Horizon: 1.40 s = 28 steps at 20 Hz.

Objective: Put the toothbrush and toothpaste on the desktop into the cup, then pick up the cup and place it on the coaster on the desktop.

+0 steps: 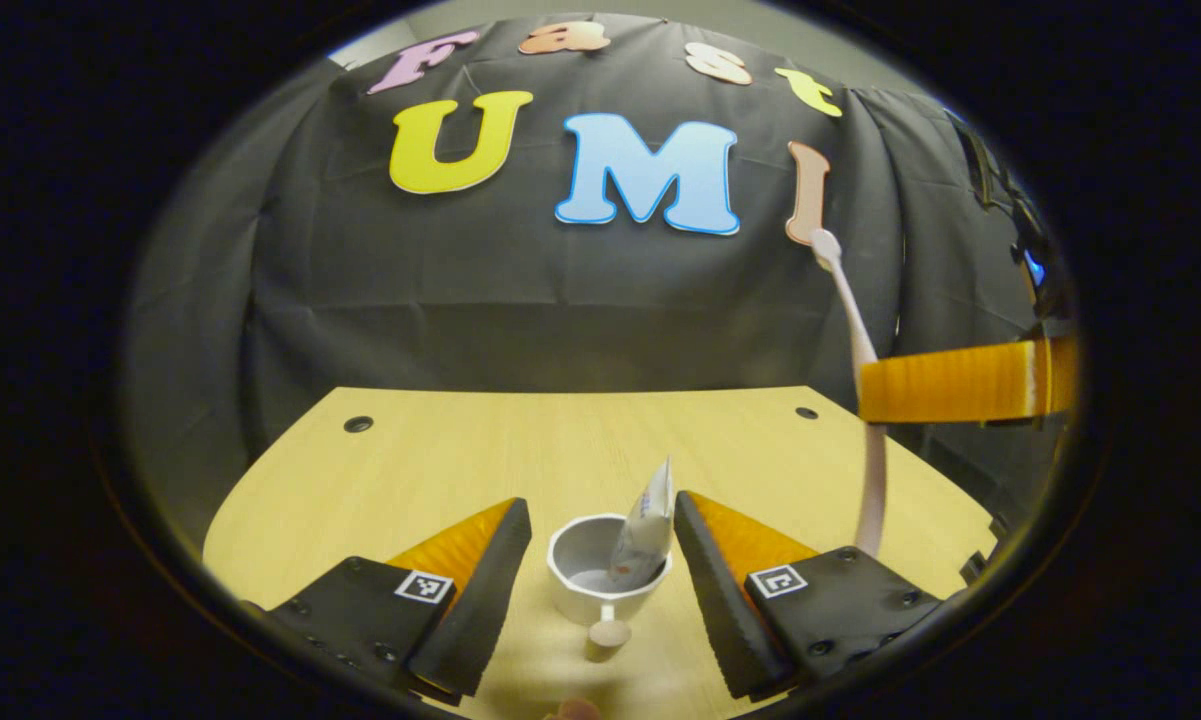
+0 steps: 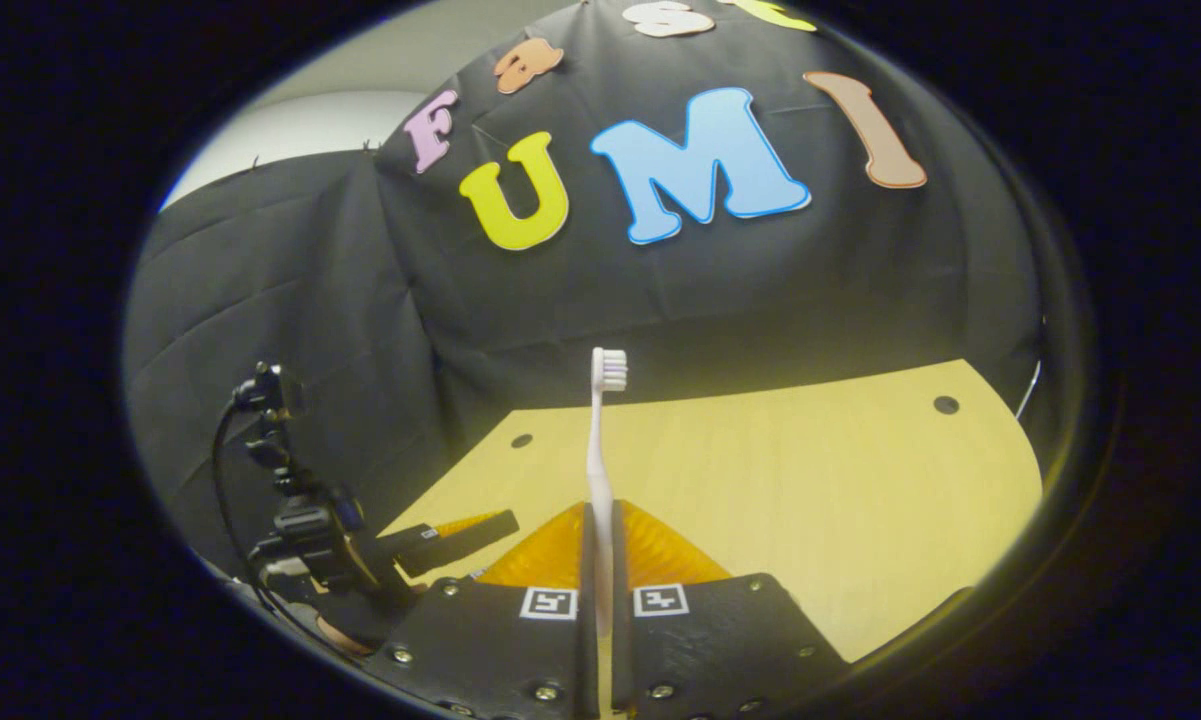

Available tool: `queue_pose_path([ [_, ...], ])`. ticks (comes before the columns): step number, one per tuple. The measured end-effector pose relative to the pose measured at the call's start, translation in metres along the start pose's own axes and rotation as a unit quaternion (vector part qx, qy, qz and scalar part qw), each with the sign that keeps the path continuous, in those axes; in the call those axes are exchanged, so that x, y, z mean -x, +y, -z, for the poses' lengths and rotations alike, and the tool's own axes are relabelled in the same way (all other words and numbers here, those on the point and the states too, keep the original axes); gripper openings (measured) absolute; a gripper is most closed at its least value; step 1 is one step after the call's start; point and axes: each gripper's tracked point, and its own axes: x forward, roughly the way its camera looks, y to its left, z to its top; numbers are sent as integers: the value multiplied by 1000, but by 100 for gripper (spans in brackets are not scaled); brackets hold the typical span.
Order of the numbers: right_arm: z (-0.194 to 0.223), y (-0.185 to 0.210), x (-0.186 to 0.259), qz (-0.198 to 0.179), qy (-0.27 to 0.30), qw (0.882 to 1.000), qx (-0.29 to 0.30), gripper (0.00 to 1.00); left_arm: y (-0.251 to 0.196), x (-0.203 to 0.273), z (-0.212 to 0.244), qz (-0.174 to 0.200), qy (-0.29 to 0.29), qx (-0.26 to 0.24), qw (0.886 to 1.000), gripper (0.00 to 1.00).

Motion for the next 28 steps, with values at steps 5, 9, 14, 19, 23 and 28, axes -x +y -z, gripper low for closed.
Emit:
queue_pose_path([
  [5,-13,22,-31,-24,-27,999,14,6,4,19,15,7,20,5,1000,93],
  [9,-22,37,-61,-38,-44,998,20,6,10,35,33,12,40,24,999,93],
  [14,-15,47,-99,-44,-55,997,41,6,13,46,51,17,58,32,998,92],
  [19,21,42,-127,-22,-21,996,86,6,21,48,65,16,78,54,995,92],
  [23,38,34,-135,-6,-3,995,104,6,26,43,67,16,86,55,995,92],
  [28,41,28,-132,5,12,994,106,6,27,41,74,19,94,67,993,92],
])
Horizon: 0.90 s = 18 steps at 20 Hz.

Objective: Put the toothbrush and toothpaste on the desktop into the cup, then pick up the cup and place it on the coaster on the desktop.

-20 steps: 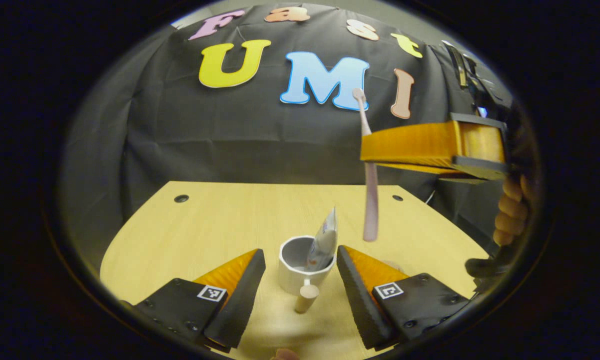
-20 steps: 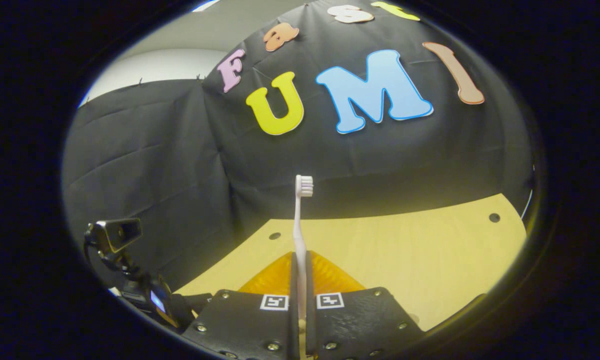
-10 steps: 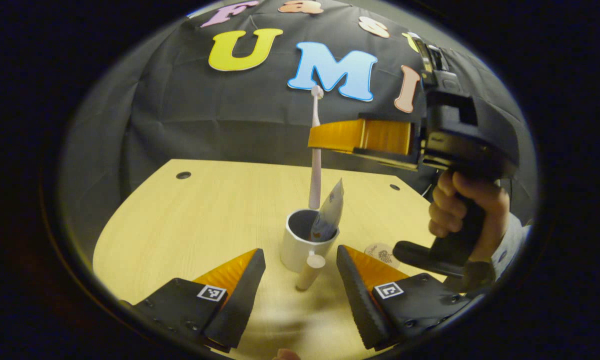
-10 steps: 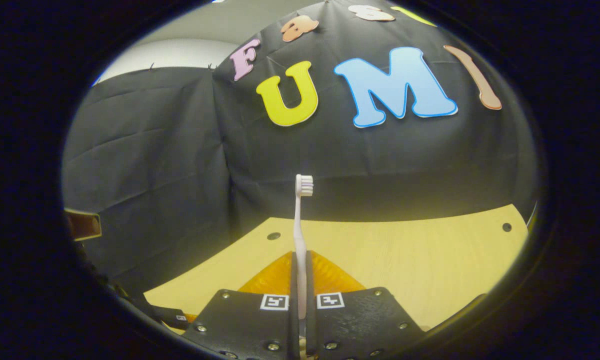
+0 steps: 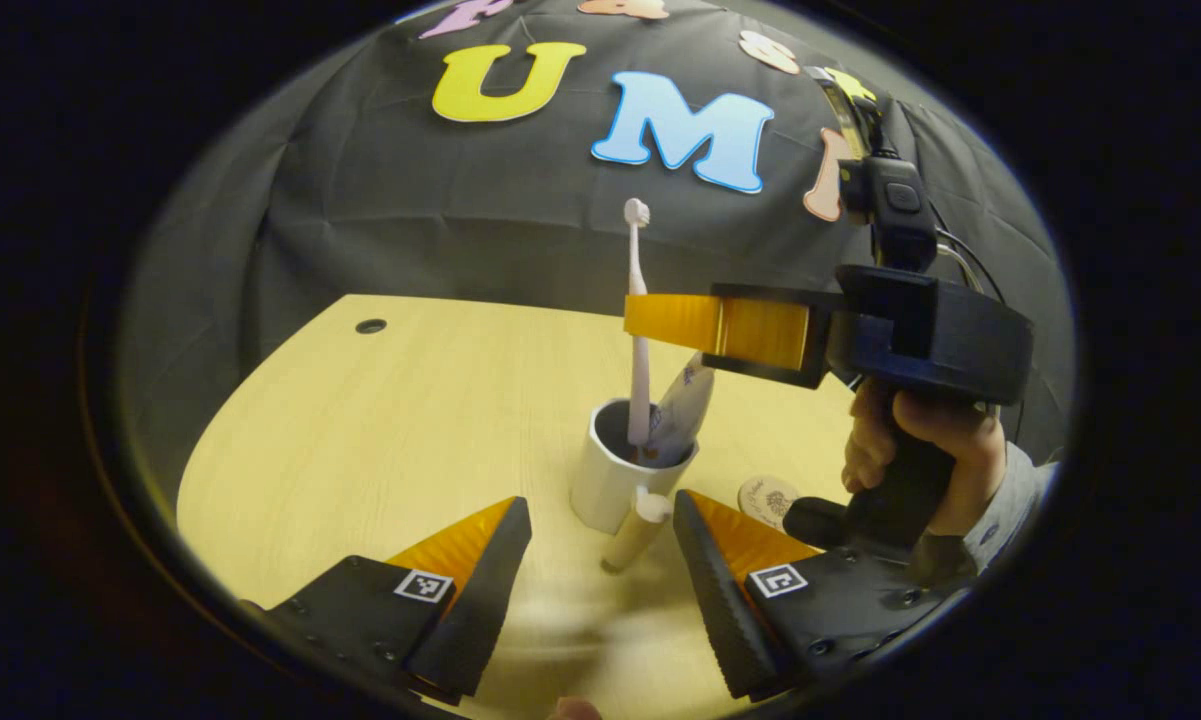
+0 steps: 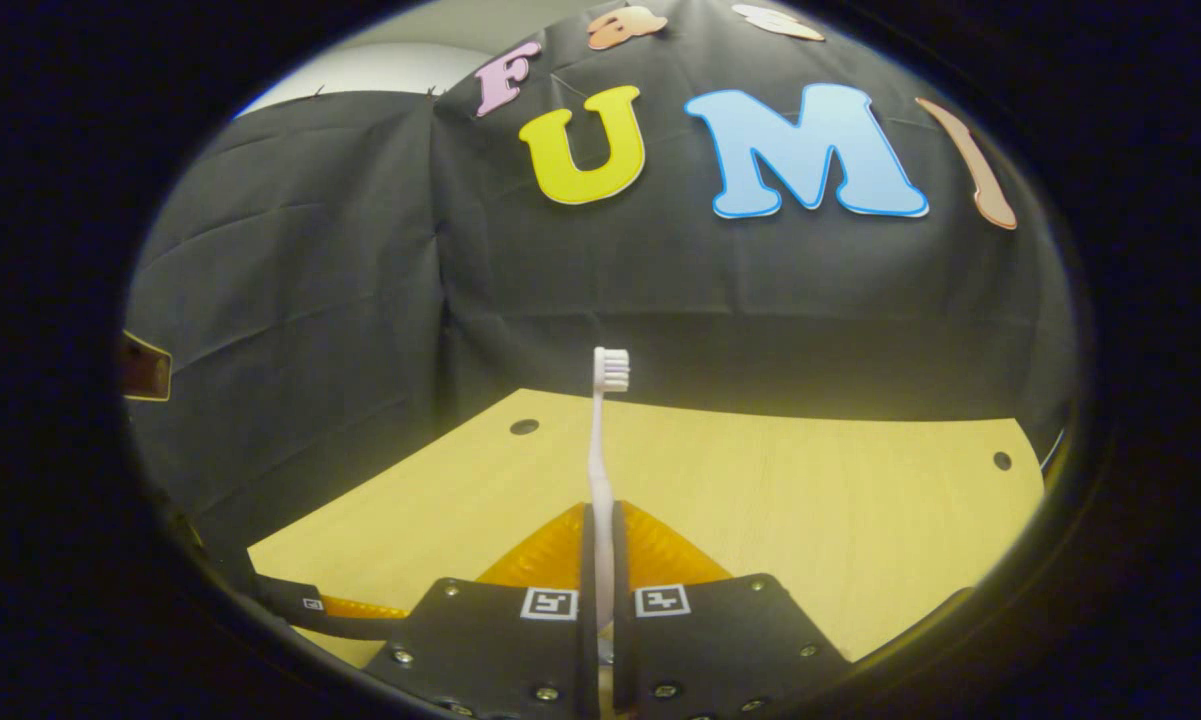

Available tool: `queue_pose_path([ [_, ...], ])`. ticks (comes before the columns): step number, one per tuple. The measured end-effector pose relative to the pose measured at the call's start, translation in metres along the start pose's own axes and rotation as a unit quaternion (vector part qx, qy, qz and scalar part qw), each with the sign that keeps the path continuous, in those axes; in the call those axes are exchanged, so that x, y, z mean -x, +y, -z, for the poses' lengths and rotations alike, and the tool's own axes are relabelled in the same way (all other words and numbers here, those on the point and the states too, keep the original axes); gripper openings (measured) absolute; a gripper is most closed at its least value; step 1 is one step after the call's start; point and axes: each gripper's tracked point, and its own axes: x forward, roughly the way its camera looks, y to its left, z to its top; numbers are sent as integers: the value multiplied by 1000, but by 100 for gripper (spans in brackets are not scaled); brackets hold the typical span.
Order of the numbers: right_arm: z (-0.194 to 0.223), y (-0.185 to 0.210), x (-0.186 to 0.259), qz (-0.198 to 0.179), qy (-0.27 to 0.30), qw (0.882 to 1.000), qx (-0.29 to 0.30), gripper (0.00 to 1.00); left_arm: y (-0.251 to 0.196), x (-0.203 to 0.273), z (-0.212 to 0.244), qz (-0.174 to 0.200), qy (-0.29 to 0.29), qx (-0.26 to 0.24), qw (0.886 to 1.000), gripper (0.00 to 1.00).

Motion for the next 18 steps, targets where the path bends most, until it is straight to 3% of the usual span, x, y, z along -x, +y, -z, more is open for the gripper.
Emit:
queue_pose_path([
  [4,2,-3,5,4,5,1000,1,18,0,-2,2,3,3,-2,1000,92],
  [5,1,-2,6,2,4,1000,1,28,-1,-2,2,3,3,-3,1000,92],
  [7,-1,-3,11,7,3,1000,5,55,-1,-2,2,5,3,-3,1000,92],
  [10,-10,-10,22,24,-9,1000,11,86,-2,0,4,6,6,-3,1000,92],
  [11,-14,-13,25,30,-16,999,10,89,-2,-1,4,6,7,-3,1000,92],
  [18,-44,-42,64,68,-48,997,-2,89,-15,-18,3,9,25,-13,1000,93],
])
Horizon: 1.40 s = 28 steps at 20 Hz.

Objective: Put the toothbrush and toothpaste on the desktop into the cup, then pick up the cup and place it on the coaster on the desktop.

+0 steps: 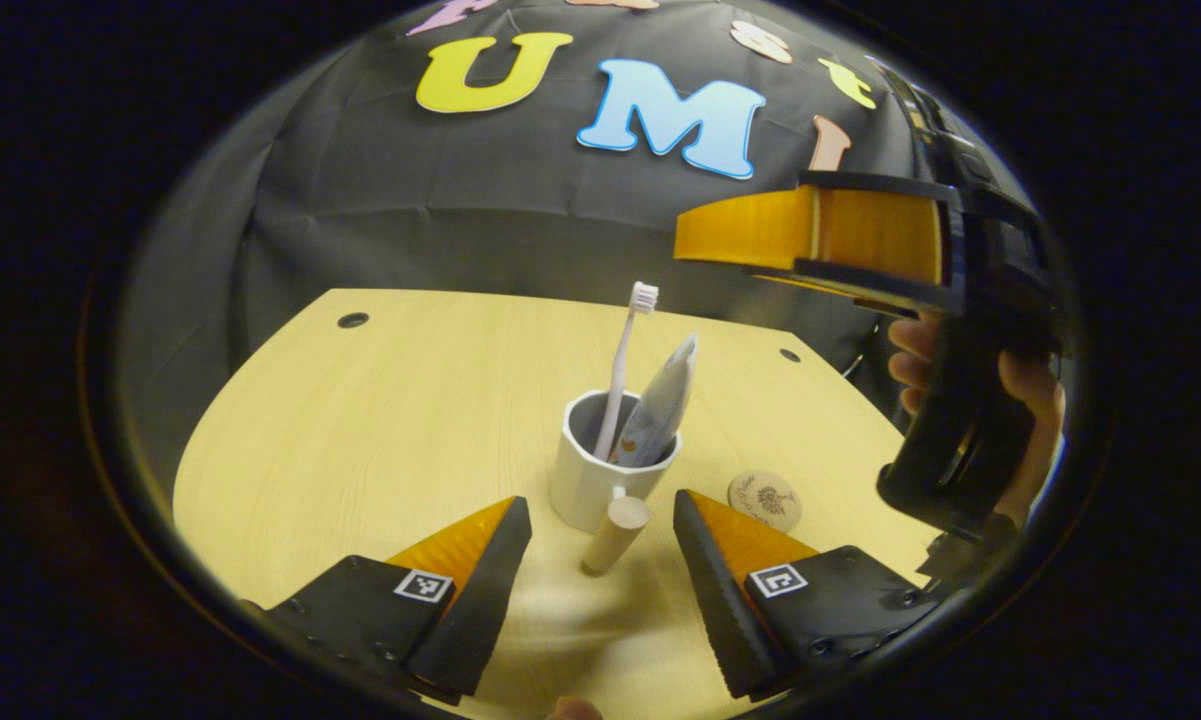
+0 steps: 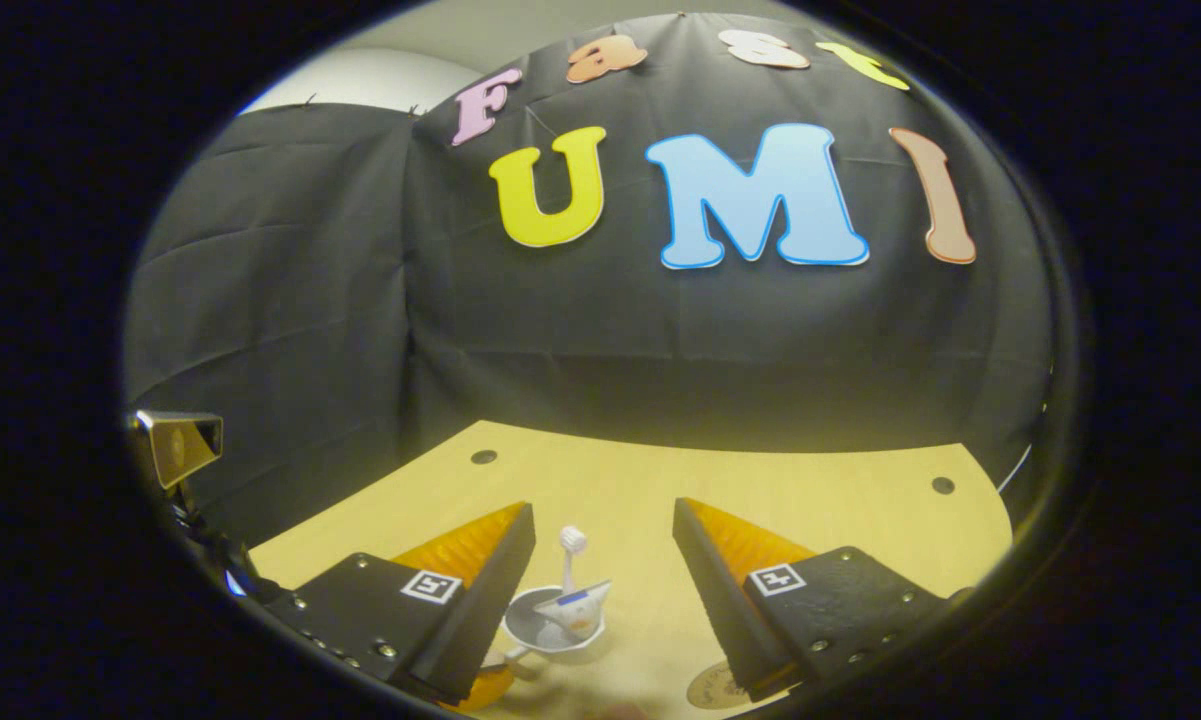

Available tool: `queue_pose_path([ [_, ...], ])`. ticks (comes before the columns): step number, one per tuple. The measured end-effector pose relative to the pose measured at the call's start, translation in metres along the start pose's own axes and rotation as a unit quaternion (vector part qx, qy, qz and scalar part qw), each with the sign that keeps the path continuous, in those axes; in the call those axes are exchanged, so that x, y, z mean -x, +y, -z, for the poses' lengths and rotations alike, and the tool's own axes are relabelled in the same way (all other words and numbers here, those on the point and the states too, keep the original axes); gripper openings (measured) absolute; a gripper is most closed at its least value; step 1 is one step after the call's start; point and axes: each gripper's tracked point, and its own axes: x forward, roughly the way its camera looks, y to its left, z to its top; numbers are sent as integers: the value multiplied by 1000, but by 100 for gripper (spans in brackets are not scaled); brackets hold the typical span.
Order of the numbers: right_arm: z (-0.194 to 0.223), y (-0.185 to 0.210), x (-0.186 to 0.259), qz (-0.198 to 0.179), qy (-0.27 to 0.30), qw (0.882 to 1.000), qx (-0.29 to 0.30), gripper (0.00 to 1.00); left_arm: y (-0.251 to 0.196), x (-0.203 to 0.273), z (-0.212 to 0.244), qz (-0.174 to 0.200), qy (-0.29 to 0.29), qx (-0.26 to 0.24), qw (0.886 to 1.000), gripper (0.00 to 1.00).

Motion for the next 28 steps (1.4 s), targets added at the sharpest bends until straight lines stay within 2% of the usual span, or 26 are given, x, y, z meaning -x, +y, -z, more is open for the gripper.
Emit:
queue_pose_path([
  [7,-16,-44,34,46,-12,999,-3,89,-8,-25,10,-3,56,-10,998,92],
  [8,-16,-50,41,53,-11,999,-4,87,-9,-26,12,-3,65,-10,998,93],
  [9,-15,-57,47,61,-10,998,-5,89,-8,-30,15,-5,74,-10,997,92],
  [10,-13,-65,55,69,-8,998,-8,87,-8,-33,16,-6,84,-10,996,92],
  [11,-11,-71,61,75,-6,997,-11,89,-6,-36,17,-9,90,-12,996,92],
  [21,-2,-134,126,155,-2,987,-30,89,2,-59,34,-28,167,-8,986,93],
  [24,9,-145,140,170,8,984,-44,89,7,-63,38,-38,188,-12,981,91],
  [28,22,-159,156,185,20,981,-63,89,3,-66,45,-42,212,-14,976,75],
])
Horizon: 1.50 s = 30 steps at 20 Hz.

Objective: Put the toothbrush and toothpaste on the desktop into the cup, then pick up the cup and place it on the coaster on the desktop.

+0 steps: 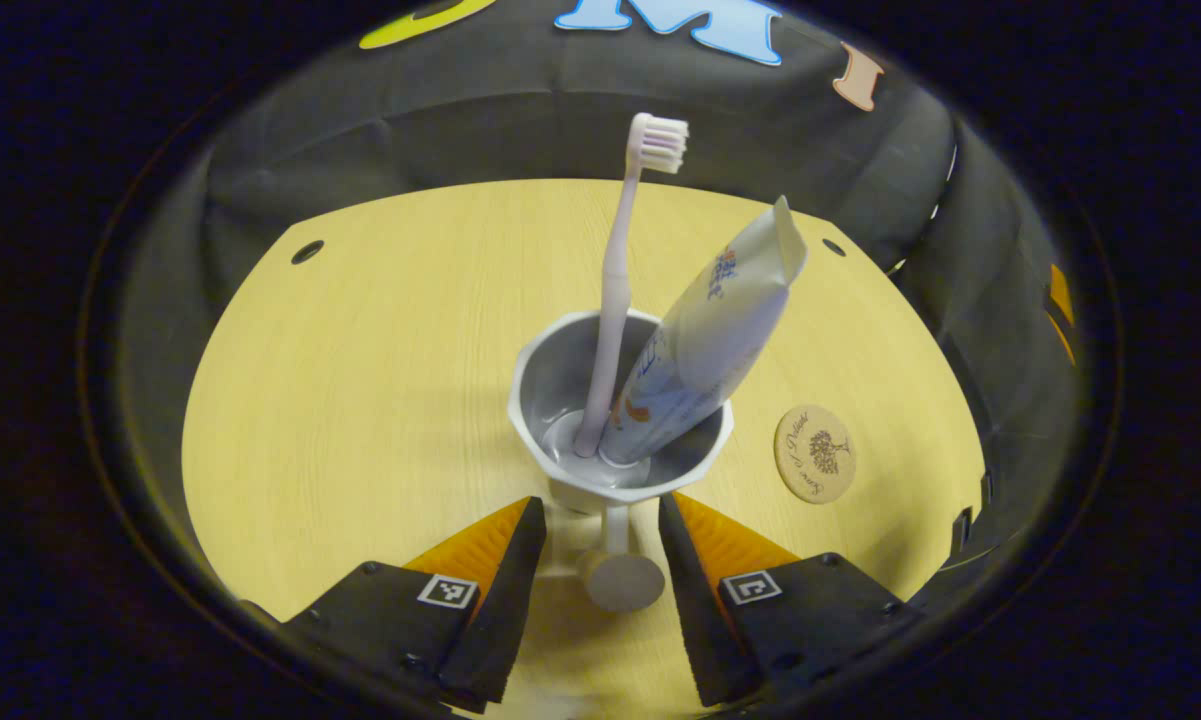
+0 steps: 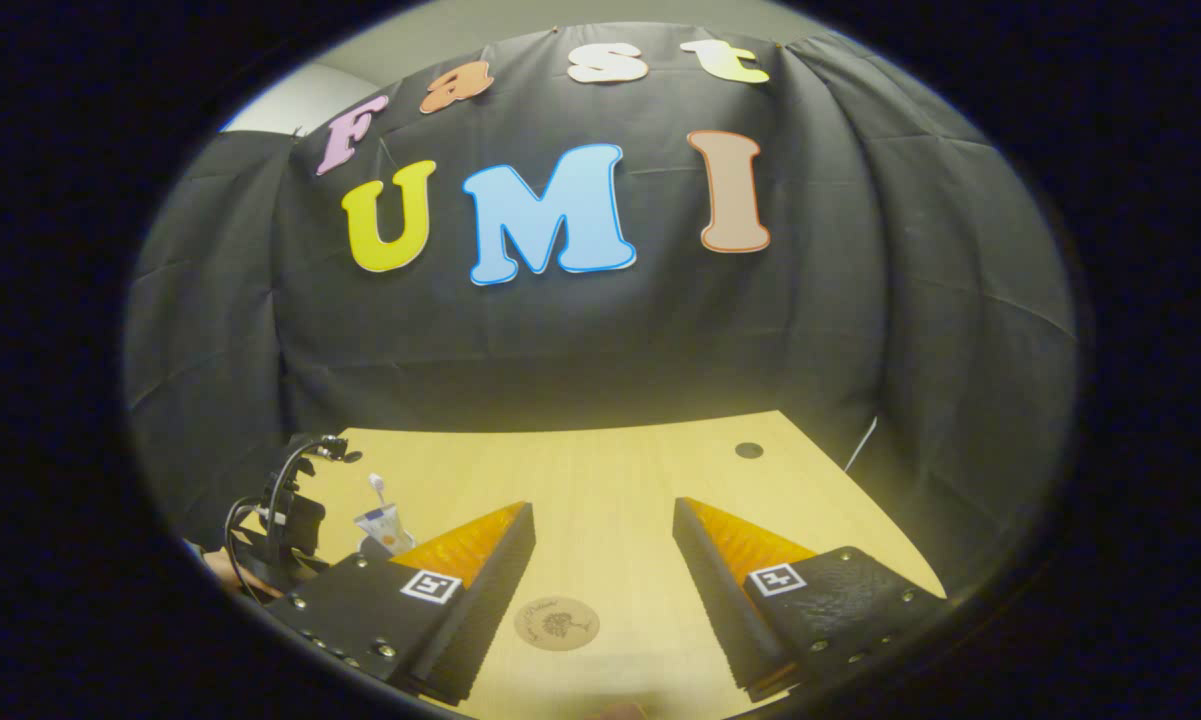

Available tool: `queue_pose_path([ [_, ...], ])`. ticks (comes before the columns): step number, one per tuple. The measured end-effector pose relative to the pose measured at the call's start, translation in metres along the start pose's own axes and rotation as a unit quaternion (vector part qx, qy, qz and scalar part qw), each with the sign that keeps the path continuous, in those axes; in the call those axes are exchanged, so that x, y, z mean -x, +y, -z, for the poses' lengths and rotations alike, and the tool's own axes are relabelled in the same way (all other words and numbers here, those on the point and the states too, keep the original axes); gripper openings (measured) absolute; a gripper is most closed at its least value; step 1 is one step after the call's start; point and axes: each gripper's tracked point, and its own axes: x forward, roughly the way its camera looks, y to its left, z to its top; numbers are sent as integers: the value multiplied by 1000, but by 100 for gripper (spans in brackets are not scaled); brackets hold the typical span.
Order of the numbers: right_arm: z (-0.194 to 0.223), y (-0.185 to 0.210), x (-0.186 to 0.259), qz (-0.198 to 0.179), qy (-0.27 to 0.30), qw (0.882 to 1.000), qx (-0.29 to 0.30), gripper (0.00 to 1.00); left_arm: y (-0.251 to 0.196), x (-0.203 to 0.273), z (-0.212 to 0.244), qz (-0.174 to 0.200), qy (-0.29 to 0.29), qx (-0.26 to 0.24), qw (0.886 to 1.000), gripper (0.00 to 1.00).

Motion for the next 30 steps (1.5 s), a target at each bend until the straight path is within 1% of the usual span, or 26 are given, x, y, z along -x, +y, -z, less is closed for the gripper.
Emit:
queue_pose_path([
  [2,4,-9,4,6,6,1000,-8,89,-3,-4,3,-2,10,7,1000,70],
  [3,7,-12,5,8,7,1000,-13,89,-2,-6,6,-4,15,8,1000,59],
  [5,8,-18,8,13,10,1000,-20,89,-2,-9,9,-8,23,15,1000,53],
  [6,10,-21,9,16,11,1000,-22,89,-2,-9,10,-12,26,16,999,44],
  [7,11,-24,10,18,12,999,-24,89,0,-9,12,-19,27,14,999,39],
  [8,12,-27,12,19,14,999,-27,89,4,-8,9,-33,26,10,999,42],
  [9,13,-28,13,19,15,999,-32,89,5,-9,11,-41,24,2,999,37],
  [11,15,-31,14,20,16,999,-39,89,6,-10,11,-51,19,-11,998,33],
  [12,16,-33,16,20,16,999,-42,89,5,-12,11,-53,14,-10,998,34],
  [13,17,-33,16,21,18,999,-43,89,4,-11,11,-56,13,-7,998,29],
  [16,18,-36,19,21,21,998,-47,89,4,-12,8,-55,1,2,998,30],
  [17,18,-36,19,20,21,998,-48,89,4,-10,10,-60,-3,1,998,26],
  [19,17,-37,20,20,19,998,-49,89,6,-9,10,-68,-13,-13,998,26],
  [23,17,-36,21,18,19,999,-48,89,1,-3,11,-57,-26,5,998,25],
  [25,16,-35,23,16,19,999,-46,89,1,0,10,-58,-38,4,998,25],
  [30,14,-36,28,13,15,999,-46,89,-7,11,9,-42,-48,-10,998,24],
])
